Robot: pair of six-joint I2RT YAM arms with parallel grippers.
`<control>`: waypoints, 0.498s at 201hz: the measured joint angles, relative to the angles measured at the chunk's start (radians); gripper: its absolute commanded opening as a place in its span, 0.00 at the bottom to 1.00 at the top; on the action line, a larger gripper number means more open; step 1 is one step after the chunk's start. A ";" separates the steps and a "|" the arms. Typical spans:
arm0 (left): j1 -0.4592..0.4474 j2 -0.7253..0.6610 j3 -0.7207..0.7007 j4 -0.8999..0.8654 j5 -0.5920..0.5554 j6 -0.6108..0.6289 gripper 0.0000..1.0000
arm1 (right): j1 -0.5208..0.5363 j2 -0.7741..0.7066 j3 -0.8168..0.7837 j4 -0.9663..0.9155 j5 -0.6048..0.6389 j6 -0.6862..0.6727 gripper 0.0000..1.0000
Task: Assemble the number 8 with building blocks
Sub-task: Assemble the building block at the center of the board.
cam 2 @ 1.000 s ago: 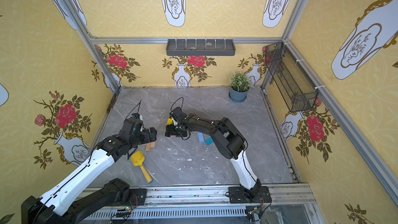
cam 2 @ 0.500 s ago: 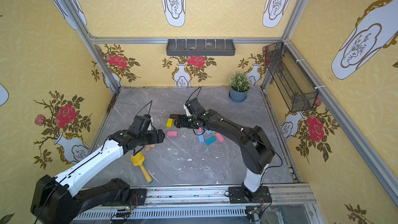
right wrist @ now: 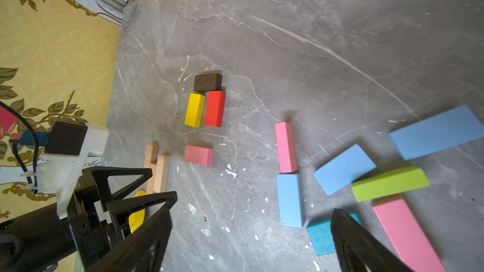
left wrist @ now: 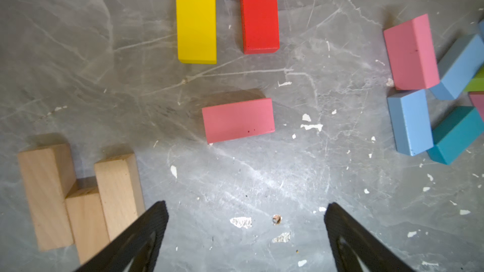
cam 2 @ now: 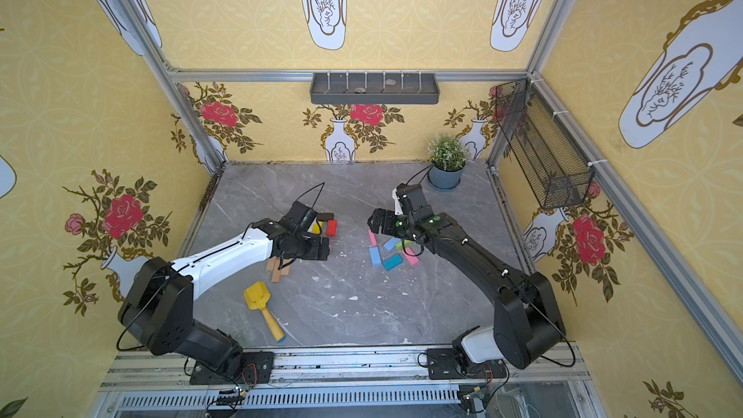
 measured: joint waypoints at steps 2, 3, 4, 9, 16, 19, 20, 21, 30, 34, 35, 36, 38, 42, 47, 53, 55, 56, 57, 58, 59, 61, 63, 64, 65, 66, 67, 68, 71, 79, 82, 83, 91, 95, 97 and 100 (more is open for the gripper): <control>0.000 0.006 0.003 0.000 0.000 0.000 0.96 | -0.001 -0.001 -0.003 0.000 0.000 0.000 0.98; 0.000 0.008 0.004 0.000 0.000 0.000 0.96 | -0.001 -0.001 -0.004 0.000 0.000 0.000 0.98; 0.000 0.010 0.005 0.000 0.000 0.000 0.96 | -0.001 -0.002 -0.005 0.000 0.000 0.000 0.99; -0.001 0.021 0.011 0.000 0.000 0.000 0.96 | -0.003 -0.003 -0.010 0.000 -0.001 0.000 0.99; -0.001 0.035 0.018 0.000 0.000 0.000 0.96 | -0.007 -0.003 -0.018 0.001 -0.003 0.000 0.99; -0.002 0.042 0.022 0.001 0.000 0.000 0.96 | -0.008 -0.003 -0.020 0.001 -0.003 0.000 0.99; -0.002 0.044 0.023 0.001 0.000 0.000 0.96 | -0.008 -0.003 -0.021 0.001 -0.003 0.000 0.99; -0.002 0.046 0.023 0.001 0.000 0.000 0.96 | -0.008 -0.003 -0.022 0.000 -0.004 0.000 0.99; -0.002 0.063 0.031 0.006 0.000 0.000 0.95 | -0.010 -0.003 -0.028 0.001 -0.005 0.000 0.99; -0.002 0.069 0.034 0.008 0.000 0.000 0.95 | -0.010 -0.003 -0.029 0.000 -0.006 0.000 1.00; -0.002 0.071 0.035 0.008 0.000 0.000 0.95 | -0.010 -0.003 -0.030 0.000 -0.006 0.000 1.00; -0.002 0.072 0.036 0.009 0.000 0.000 0.95 | -0.010 -0.003 -0.030 0.000 -0.006 0.000 1.00; -0.002 0.077 0.038 0.010 0.000 0.000 0.95 | -0.011 -0.002 -0.031 0.000 -0.007 0.000 1.00; -0.002 0.083 0.041 0.012 -0.001 0.000 0.95 | -0.011 -0.002 -0.032 0.000 -0.007 0.000 1.00; -0.002 0.090 0.044 0.014 -0.001 -0.001 0.94 | -0.012 -0.002 -0.033 0.001 -0.008 0.000 1.00; -0.002 0.100 0.050 0.014 -0.002 -0.002 0.94 | -0.013 -0.001 -0.034 0.001 -0.009 0.000 1.00; -0.002 0.103 0.052 0.014 -0.002 -0.002 0.93 | -0.014 -0.001 -0.035 0.001 -0.010 0.000 1.00; -0.002 0.104 0.052 0.015 -0.002 -0.002 0.93 | -0.014 -0.001 -0.035 0.001 -0.010 0.000 1.00; -0.002 0.105 0.053 0.015 -0.002 -0.002 0.93 | -0.014 -0.001 -0.035 0.001 -0.010 0.000 1.00; -0.002 0.107 0.054 0.015 -0.002 -0.002 0.93 | -0.014 0.000 -0.035 0.001 -0.011 0.000 1.00; -0.002 0.109 0.055 0.016 -0.002 -0.002 0.93 | -0.014 0.000 -0.035 0.001 -0.011 0.000 1.00; -0.002 0.112 0.056 0.017 -0.003 -0.003 0.93 | -0.014 0.000 -0.036 0.001 -0.011 0.000 1.00; -0.002 0.114 0.057 0.018 -0.004 -0.004 0.93 | -0.014 0.000 -0.036 0.001 -0.012 0.000 1.00; -0.002 0.116 0.057 0.019 -0.005 -0.005 0.93 | -0.015 0.000 -0.037 0.001 -0.012 0.000 1.00; -0.002 0.117 0.058 0.020 -0.005 -0.005 0.93 | -0.015 0.000 -0.037 0.001 -0.013 0.000 1.00; -0.003 0.119 0.058 0.021 -0.006 -0.005 0.92 | -0.015 0.000 -0.037 0.001 -0.013 0.000 1.00; -0.003 0.121 0.059 0.021 -0.006 -0.006 0.92 | -0.015 0.000 -0.037 0.001 -0.013 0.000 1.00; -0.003 0.122 0.060 0.022 -0.007 -0.006 0.92 | -0.015 0.000 -0.038 0.002 -0.013 0.000 1.00; -0.003 0.126 0.060 0.024 -0.008 -0.008 0.92 | -0.015 0.000 -0.039 0.002 -0.014 0.000 1.00; -0.003 0.137 0.062 0.031 -0.013 -0.014 0.91 | -0.016 0.000 -0.040 0.002 -0.016 0.000 0.99; -0.003 0.139 0.063 0.032 -0.016 -0.018 0.91 | -0.016 0.000 -0.041 0.002 -0.016 0.000 0.99; -0.004 0.140 0.063 0.032 -0.016 -0.019 0.91 | -0.016 0.000 -0.041 0.002 -0.016 0.000 0.99; -0.004 0.149 0.065 0.035 -0.020 -0.021 0.90 | -0.017 0.000 -0.043 0.004 -0.021 0.000 0.99; -0.004 0.153 0.066 0.037 -0.023 -0.024 0.90 | -0.018 0.000 -0.044 0.005 -0.023 0.000 0.99; -0.004 0.154 0.066 0.037 -0.024 -0.025 0.90 | -0.018 0.000 -0.045 0.006 -0.023 0.000 0.99; -0.004 0.158 0.067 0.038 -0.024 -0.027 0.89 | -0.018 0.000 -0.046 0.008 -0.023 0.000 0.99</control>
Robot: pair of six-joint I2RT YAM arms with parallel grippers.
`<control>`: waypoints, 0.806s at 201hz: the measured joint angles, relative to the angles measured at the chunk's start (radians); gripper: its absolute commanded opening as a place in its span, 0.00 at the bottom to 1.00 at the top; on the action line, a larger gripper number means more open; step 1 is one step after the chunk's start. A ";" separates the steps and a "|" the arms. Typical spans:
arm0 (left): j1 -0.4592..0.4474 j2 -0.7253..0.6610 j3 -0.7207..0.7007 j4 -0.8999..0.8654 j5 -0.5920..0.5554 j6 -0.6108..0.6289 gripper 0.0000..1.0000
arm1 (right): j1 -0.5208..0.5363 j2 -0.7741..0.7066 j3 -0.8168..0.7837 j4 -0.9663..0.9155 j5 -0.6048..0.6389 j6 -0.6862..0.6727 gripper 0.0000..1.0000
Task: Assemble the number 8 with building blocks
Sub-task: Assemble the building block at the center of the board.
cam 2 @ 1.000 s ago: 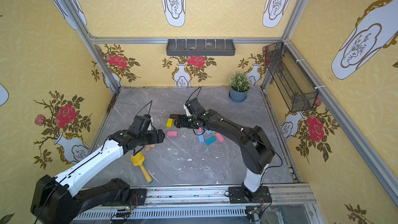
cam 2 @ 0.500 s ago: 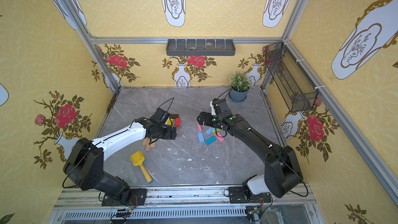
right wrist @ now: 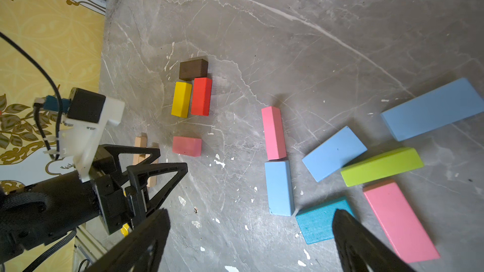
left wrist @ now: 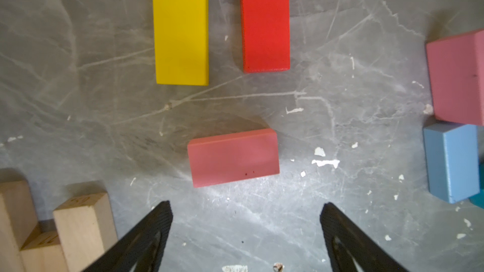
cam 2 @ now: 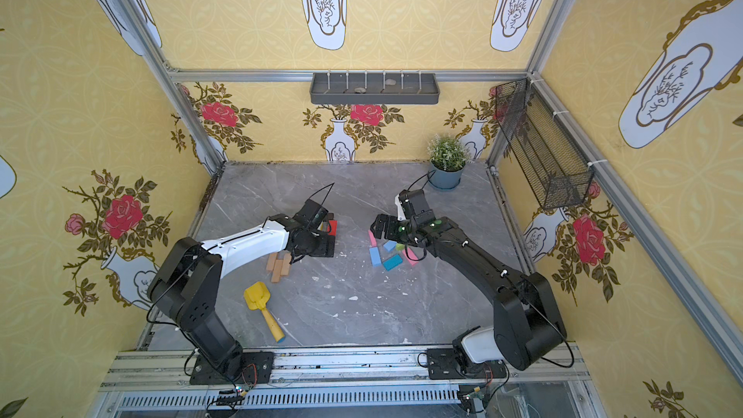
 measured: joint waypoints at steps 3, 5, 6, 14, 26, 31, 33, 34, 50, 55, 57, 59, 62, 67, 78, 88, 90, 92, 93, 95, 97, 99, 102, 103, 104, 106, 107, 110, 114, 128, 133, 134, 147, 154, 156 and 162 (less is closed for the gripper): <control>0.000 0.003 0.000 0.002 -0.001 0.000 0.89 | 0.000 0.000 -0.001 0.003 0.000 0.000 0.99; 0.000 0.005 0.000 0.004 -0.002 0.000 0.89 | 0.000 0.000 -0.002 0.005 0.000 0.000 0.99; 0.000 0.006 0.000 0.005 -0.003 -0.001 0.89 | 0.000 0.000 -0.003 0.006 0.000 0.000 0.99; -0.001 0.013 0.000 0.008 -0.008 -0.003 0.88 | 0.000 0.000 -0.005 0.011 -0.001 0.000 0.99; -0.002 0.023 0.000 0.015 -0.016 -0.010 0.87 | 0.000 0.000 -0.006 0.016 -0.001 0.000 0.99; -0.002 0.026 0.000 0.021 -0.019 -0.014 0.87 | 0.000 0.000 -0.006 0.017 -0.001 0.000 0.99; -0.003 0.027 0.000 0.021 -0.019 -0.016 0.87 | 0.000 0.000 -0.007 0.018 -0.001 0.000 0.99; -0.003 0.028 0.000 0.022 -0.019 -0.017 0.87 | 0.000 0.000 -0.007 0.019 -0.001 0.000 0.99; -0.003 0.037 0.000 0.031 -0.026 -0.019 0.86 | 0.000 0.002 -0.010 0.025 -0.003 0.000 0.99; -0.003 0.041 0.000 0.034 -0.027 -0.023 0.85 | 0.000 0.002 -0.011 0.029 -0.003 0.000 0.99; -0.003 0.043 0.000 0.035 -0.028 -0.026 0.85 | 0.000 0.002 -0.012 0.030 -0.003 0.000 0.99; -0.003 0.045 0.000 0.036 -0.029 -0.026 0.85 | 0.000 0.002 -0.012 0.030 -0.003 0.000 0.99; -0.003 0.046 0.000 0.038 -0.029 -0.026 0.85 | 0.000 0.002 -0.013 0.032 -0.003 0.000 0.99; -0.003 0.050 0.000 0.040 -0.030 -0.026 0.84 | 0.000 0.002 -0.014 0.034 -0.004 0.000 0.99; -0.003 0.057 0.000 0.046 -0.031 -0.029 0.84 | -0.001 0.002 -0.015 0.037 -0.004 0.000 0.99; -0.005 0.062 0.000 0.052 -0.034 -0.031 0.83 | -0.002 0.004 -0.015 0.037 -0.004 0.000 0.99; -0.005 0.063 0.000 0.053 -0.034 -0.032 0.83 | -0.002 0.004 -0.015 0.037 -0.004 0.000 0.99; -0.005 0.064 0.000 0.054 -0.035 -0.034 0.83 | -0.002 0.005 -0.015 0.037 -0.004 0.000 0.99; -0.005 0.064 0.000 0.055 -0.035 -0.035 0.83 | -0.002 0.005 -0.015 0.037 -0.004 0.000 0.99; -0.005 0.066 0.000 0.056 -0.036 -0.036 0.83 | -0.002 0.005 -0.015 0.037 -0.004 0.000 0.99; -0.005 0.067 0.000 0.057 -0.037 -0.037 0.82 | -0.002 0.006 -0.015 0.037 -0.004 0.000 0.99; -0.005 0.068 0.000 0.058 -0.037 -0.036 0.82 | -0.002 0.006 -0.015 0.037 -0.004 0.000 0.99; -0.005 0.070 0.000 0.060 -0.039 -0.037 0.82 | -0.002 0.006 -0.016 0.037 -0.004 0.000 0.99; -0.005 0.070 0.000 0.060 -0.040 -0.037 0.82 | -0.002 0.006 -0.016 0.037 -0.004 0.000 0.99; -0.005 0.071 0.000 0.061 -0.040 -0.037 0.82 | -0.002 0.006 -0.016 0.037 -0.004 0.000 0.99; -0.005 0.072 0.000 0.062 -0.041 -0.037 0.82 | -0.002 0.006 -0.016 0.037 -0.004 0.000 0.99; -0.005 0.073 0.000 0.063 -0.042 -0.037 0.82 | -0.002 0.006 -0.016 0.037 -0.004 0.000 0.99; -0.005 0.074 0.000 0.065 -0.044 -0.037 0.81 | -0.002 0.006 -0.017 0.038 -0.004 0.000 0.99; -0.005 0.076 0.001 0.067 -0.045 -0.037 0.81 | -0.002 0.006 -0.018 0.038 -0.005 0.000 0.99; -0.005 0.083 0.002 0.072 -0.047 -0.043 0.80 | -0.002 0.007 -0.020 0.039 -0.005 0.000 0.99; -0.005 0.086 0.004 0.072 -0.051 -0.043 0.80 | -0.002 0.008 -0.021 0.039 -0.005 0.000 0.99; -0.005 0.086 0.004 0.072 -0.051 -0.043 0.80 | -0.002 0.008 -0.021 0.039 -0.005 0.000 0.99; -0.005 0.093 0.006 0.076 -0.055 -0.044 0.79 | -0.002 0.010 -0.023 0.039 -0.007 0.000 0.99; -0.005 0.096 0.006 0.076 -0.058 -0.044 0.79 | -0.002 0.011 -0.024 0.040 -0.008 0.000 0.99; -0.005 0.097 0.006 0.077 -0.059 -0.044 0.79 | -0.002 0.012 -0.024 0.041 -0.008 0.000 0.99; -0.005 0.100 0.006 0.077 -0.060 -0.044 0.78 | -0.002 0.013 -0.025 0.040 -0.008 0.000 0.99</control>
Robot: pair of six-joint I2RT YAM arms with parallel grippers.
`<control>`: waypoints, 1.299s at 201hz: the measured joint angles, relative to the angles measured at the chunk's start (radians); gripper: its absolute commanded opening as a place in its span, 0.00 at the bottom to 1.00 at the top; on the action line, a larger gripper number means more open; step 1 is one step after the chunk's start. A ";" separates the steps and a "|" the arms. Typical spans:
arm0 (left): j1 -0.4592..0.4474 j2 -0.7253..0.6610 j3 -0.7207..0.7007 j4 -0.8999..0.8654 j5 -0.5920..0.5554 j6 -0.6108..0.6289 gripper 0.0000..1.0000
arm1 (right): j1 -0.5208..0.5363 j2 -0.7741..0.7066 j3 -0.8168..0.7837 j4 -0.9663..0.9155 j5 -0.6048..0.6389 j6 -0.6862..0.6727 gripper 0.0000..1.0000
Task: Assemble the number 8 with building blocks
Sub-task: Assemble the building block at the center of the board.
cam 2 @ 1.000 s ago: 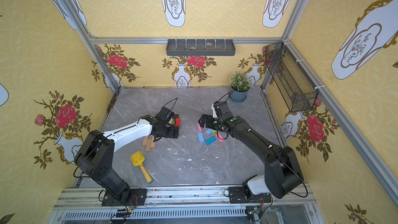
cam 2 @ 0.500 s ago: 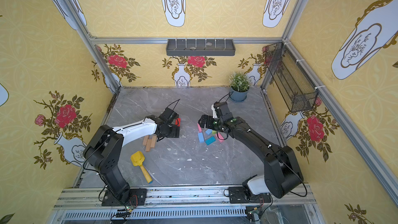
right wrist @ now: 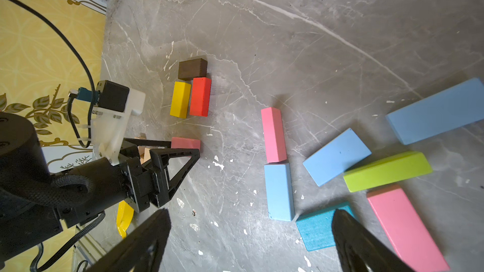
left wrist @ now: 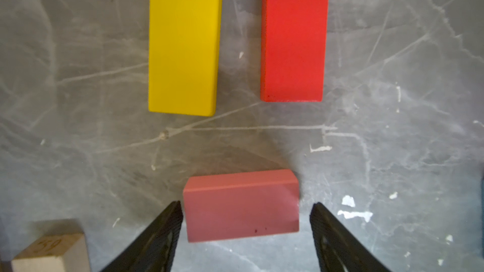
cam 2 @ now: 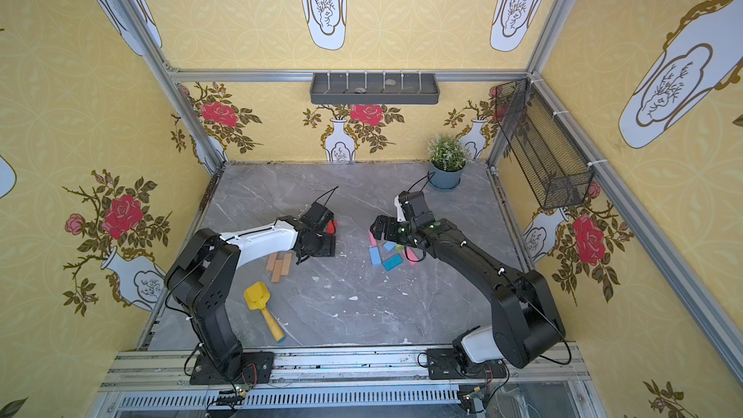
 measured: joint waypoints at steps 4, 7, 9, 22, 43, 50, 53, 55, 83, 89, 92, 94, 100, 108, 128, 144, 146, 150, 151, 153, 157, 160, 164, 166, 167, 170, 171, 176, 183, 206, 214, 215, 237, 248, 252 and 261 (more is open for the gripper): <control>0.000 0.002 0.000 0.000 -0.002 0.000 0.78 | 0.000 0.000 0.000 0.000 0.000 0.000 0.99; 0.000 0.003 0.000 0.000 -0.004 0.000 0.77 | 0.000 0.001 0.000 0.000 0.000 0.000 0.99; 0.000 0.003 0.000 0.000 -0.006 0.000 0.77 | 0.000 0.001 -0.001 0.000 0.000 0.000 0.99; 0.000 0.007 0.000 0.000 -0.011 0.000 0.76 | 0.000 0.004 -0.001 0.001 0.000 0.000 0.99; 0.000 0.013 0.002 0.003 -0.018 -0.003 0.73 | 0.000 0.008 -0.002 0.001 -0.001 0.000 0.99; 0.000 0.015 0.004 0.003 -0.021 -0.003 0.70 | 0.000 0.008 -0.003 0.001 -0.001 0.000 0.99; 0.000 0.016 0.005 0.003 -0.023 -0.004 0.70 | 0.000 0.008 -0.003 0.001 -0.001 0.000 0.99; 0.000 0.017 0.005 0.003 -0.024 -0.004 0.69 | 0.000 0.009 -0.003 0.001 -0.001 0.000 0.99; 0.000 0.024 0.010 0.003 -0.036 -0.004 0.65 | 0.000 0.011 -0.003 0.001 -0.003 0.000 0.99; 0.000 0.024 0.011 0.003 -0.037 -0.003 0.65 | 0.000 0.013 -0.003 0.002 -0.004 -0.001 0.99; 0.000 0.025 0.012 0.004 -0.039 -0.004 0.64 | 0.000 0.013 -0.004 0.002 -0.004 -0.001 0.99; 0.000 0.025 0.012 0.004 -0.040 -0.004 0.64 | 0.000 0.013 -0.004 0.003 -0.004 -0.001 0.99; 0.000 0.026 0.013 0.004 -0.040 -0.004 0.64 | 0.000 0.015 -0.005 0.003 -0.005 -0.001 0.99; 0.000 0.029 0.015 0.003 -0.042 -0.004 0.63 | 0.000 0.017 -0.005 0.003 -0.006 -0.002 0.99; 0.000 0.036 0.023 0.004 -0.044 -0.004 0.62 | 0.000 0.023 -0.005 0.003 -0.008 -0.003 0.99; 0.000 0.043 0.031 0.008 -0.047 -0.003 0.62 | -0.001 0.026 -0.005 0.003 -0.011 -0.003 0.99; 0.000 0.045 0.032 0.009 -0.047 -0.003 0.62 | -0.001 0.026 -0.005 0.003 -0.011 -0.003 0.99; 0.000 0.047 0.034 0.011 -0.048 -0.003 0.62 | -0.001 0.026 -0.005 0.003 -0.011 -0.003 0.99; 0.000 0.047 0.035 0.011 -0.048 -0.003 0.62 | -0.001 0.026 -0.005 0.003 -0.011 -0.003 0.99; 0.000 0.048 0.035 0.012 -0.048 -0.003 0.62 | -0.001 0.026 -0.005 0.003 -0.012 -0.003 0.99; 0.000 0.050 0.037 0.014 -0.048 -0.003 0.62 | -0.001 0.026 -0.005 0.003 -0.012 -0.003 0.99; 0.000 0.051 0.039 0.017 -0.049 -0.003 0.62 | -0.001 0.026 -0.005 0.004 -0.012 -0.003 0.99; 0.000 0.053 0.041 0.019 -0.050 -0.003 0.62 | -0.001 0.026 -0.005 0.004 -0.012 -0.003 0.99; 0.000 0.054 0.042 0.019 -0.051 -0.003 0.62 | -0.001 0.026 -0.005 0.004 -0.013 -0.003 0.99; 0.000 0.054 0.042 0.019 -0.052 -0.003 0.62 | -0.001 0.026 -0.005 0.004 -0.013 -0.003 0.99; 0.000 0.056 0.044 0.020 -0.052 -0.003 0.62 | -0.001 0.026 -0.005 0.004 -0.013 -0.003 0.99; 0.000 0.056 0.044 0.020 -0.052 -0.003 0.62 | -0.001 0.026 -0.005 0.004 -0.013 -0.003 0.99; 0.000 0.058 0.046 0.023 -0.052 -0.003 0.62 | -0.001 0.026 -0.005 0.004 -0.015 -0.003 0.99; 0.000 0.061 0.048 0.027 -0.052 -0.003 0.62 | -0.001 0.027 -0.006 0.004 -0.018 -0.003 0.99; 0.000 0.070 0.058 0.032 -0.057 0.000 0.61 | -0.002 0.027 -0.008 0.004 -0.019 -0.003 0.99; 0.001 0.073 0.060 0.034 -0.063 0.000 0.61 | -0.002 0.028 -0.009 0.004 -0.019 -0.004 0.99; 0.001 0.073 0.060 0.034 -0.063 0.000 0.61 | -0.002 0.028 -0.009 0.004 -0.019 -0.005 0.99; 0.002 0.079 0.067 0.034 -0.063 0.000 0.61 | -0.003 0.030 -0.009 0.004 -0.019 -0.007 0.99; 0.003 0.081 0.068 0.038 -0.063 0.000 0.61 | -0.004 0.032 -0.010 0.004 -0.021 -0.007 0.99; 0.003 0.082 0.068 0.039 -0.064 0.000 0.61 | -0.004 0.032 -0.010 0.004 -0.021 -0.007 0.99; 0.004 0.083 0.069 0.042 -0.068 0.000 0.61 | -0.005 0.033 -0.010 0.004 -0.022 -0.008 0.99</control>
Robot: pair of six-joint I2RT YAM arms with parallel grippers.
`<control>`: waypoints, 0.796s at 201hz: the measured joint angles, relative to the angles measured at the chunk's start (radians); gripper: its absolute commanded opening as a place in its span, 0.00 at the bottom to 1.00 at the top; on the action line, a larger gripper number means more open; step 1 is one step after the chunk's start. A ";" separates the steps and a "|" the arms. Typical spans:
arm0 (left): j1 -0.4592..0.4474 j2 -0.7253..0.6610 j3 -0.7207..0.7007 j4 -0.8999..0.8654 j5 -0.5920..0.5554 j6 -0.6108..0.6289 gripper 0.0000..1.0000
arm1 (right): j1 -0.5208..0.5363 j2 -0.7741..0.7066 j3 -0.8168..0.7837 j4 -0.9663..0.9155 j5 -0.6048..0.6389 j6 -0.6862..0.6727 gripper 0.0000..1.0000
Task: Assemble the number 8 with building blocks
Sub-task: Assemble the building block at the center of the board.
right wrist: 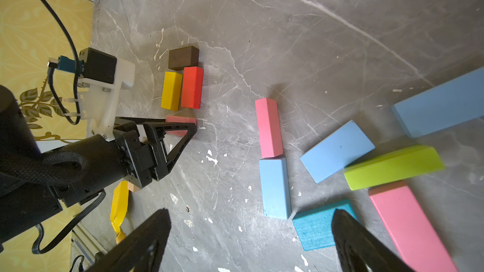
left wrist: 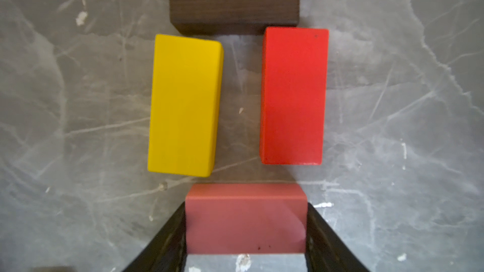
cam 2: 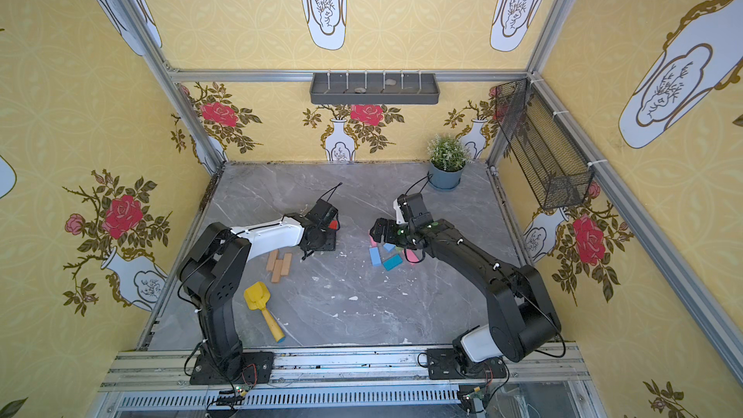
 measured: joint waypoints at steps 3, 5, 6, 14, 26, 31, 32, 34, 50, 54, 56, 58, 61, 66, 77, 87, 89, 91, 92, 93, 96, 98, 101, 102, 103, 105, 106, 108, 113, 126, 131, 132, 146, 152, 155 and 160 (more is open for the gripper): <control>0.000 0.001 0.000 0.001 0.000 0.000 0.61 | 0.000 0.000 0.000 0.000 0.000 0.000 0.99; 0.001 0.001 0.000 0.002 0.000 0.000 0.61 | 0.000 0.000 0.000 0.000 0.000 -0.001 0.99; 0.001 0.001 0.000 0.002 -0.001 0.000 0.61 | 0.000 0.000 0.000 0.000 0.000 -0.001 0.99; 0.002 0.002 0.001 0.005 -0.002 0.000 0.61 | -0.001 0.001 0.000 0.000 0.000 -0.003 0.99; 0.004 0.003 0.001 0.008 -0.002 0.000 0.62 | -0.002 0.002 0.000 0.000 -0.001 -0.003 0.99; 0.005 0.004 0.001 0.010 -0.002 0.000 0.62 | -0.002 0.003 0.000 0.000 -0.001 -0.003 0.99; 0.005 0.004 0.001 0.010 -0.002 0.000 0.62 | -0.002 0.003 0.000 0.000 -0.001 -0.003 0.99; 0.005 0.004 0.001 0.010 -0.002 0.000 0.62 | -0.002 0.003 0.000 0.000 -0.001 -0.003 0.99; 0.007 0.005 0.003 0.011 -0.002 0.000 0.62 | -0.002 0.004 0.000 0.000 -0.003 -0.003 0.99; 0.007 0.006 0.004 0.011 -0.002 0.000 0.62 | -0.002 0.004 0.000 0.000 -0.004 -0.003 0.99; 0.007 0.006 0.004 0.012 -0.002 0.000 0.62 | -0.003 0.004 0.000 0.000 -0.004 -0.003 0.99; 0.008 0.007 0.004 0.013 -0.002 0.000 0.62 | -0.003 0.004 0.000 0.000 -0.004 -0.003 0.99; 0.008 0.007 0.004 0.013 -0.002 0.000 0.62 | -0.003 0.004 0.000 0.000 -0.004 -0.003 0.99; 0.008 0.007 0.005 0.013 -0.002 0.000 0.62 | -0.003 0.004 0.000 0.000 -0.004 -0.003 0.99; 0.009 0.008 0.005 0.013 -0.002 0.000 0.62 | -0.003 0.004 0.000 0.000 -0.005 -0.003 0.99; 0.009 0.009 0.006 0.014 -0.002 0.000 0.62 | -0.003 0.004 0.000 0.000 -0.005 -0.003 0.99; 0.009 0.010 0.006 0.014 -0.002 0.000 0.62 | -0.003 0.004 0.000 0.000 -0.005 -0.003 0.99; 0.009 0.010 0.007 0.014 -0.002 0.000 0.62 | -0.003 0.004 0.000 0.000 -0.005 -0.003 0.99; 0.010 0.010 0.007 0.014 -0.002 0.000 0.62 | -0.003 0.004 0.000 0.000 -0.005 -0.003 0.99; 0.010 0.010 0.007 0.014 -0.002 0.000 0.62 | -0.003 0.004 0.000 0.000 -0.005 -0.003 0.99; 0.010 0.010 0.007 0.014 -0.002 0.000 0.62 | -0.003 0.004 0.000 0.000 -0.005 -0.003 0.99; 0.010 0.010 0.007 0.014 -0.002 0.000 0.63 | -0.003 0.004 0.000 0.000 -0.005 -0.003 0.99; 0.010 0.010 0.008 0.014 -0.002 0.000 0.63 | -0.003 0.004 0.000 0.000 -0.005 -0.003 0.99; 0.010 0.010 0.008 0.014 -0.002 0.000 0.63 | -0.003 0.004 0.000 0.000 -0.005 -0.003 0.99; 0.010 0.010 0.008 0.014 -0.002 0.000 0.63 | -0.003 0.004 0.000 0.000 -0.005 -0.003 0.99; 0.010 0.010 0.008 0.014 -0.002 0.000 0.63 | -0.003 0.005 0.000 0.000 -0.005 -0.003 0.99; 0.011 0.010 0.008 0.014 -0.002 0.000 0.63 | -0.003 0.005 0.000 0.000 -0.005 -0.003 0.99; 0.011 0.011 0.008 0.014 -0.002 0.000 0.63 | -0.003 0.005 0.000 0.000 -0.005 -0.003 0.99; 0.011 0.012 0.008 0.015 -0.002 0.000 0.64 | -0.003 0.005 0.000 0.000 -0.005 -0.003 0.99; 0.013 0.012 0.008 0.018 -0.002 0.000 0.64 | -0.004 0.005 0.000 0.000 -0.006 -0.003 0.99; 0.013 0.013 0.009 0.018 -0.002 0.000 0.65 | -0.004 0.005 0.000 0.000 -0.006 -0.003 0.99; 0.013 0.013 0.009 0.018 -0.002 0.000 0.65 | -0.004 0.005 0.000 0.000 -0.006 -0.003 0.99; 0.014 0.013 0.009 0.020 -0.002 0.000 0.68 | -0.004 0.005 0.000 0.000 -0.008 -0.003 0.99; 0.014 0.013 0.010 0.021 -0.003 0.000 0.69 | -0.004 0.005 0.000 0.000 -0.008 -0.003 0.99; 0.014 0.014 0.010 0.021 -0.003 0.000 0.69 | -0.004 0.005 0.000 0.000 -0.008 -0.003 0.99; 0.014 0.014 0.010 0.023 -0.004 0.000 0.69 | -0.004 0.005 0.000 0.000 -0.008 -0.003 0.99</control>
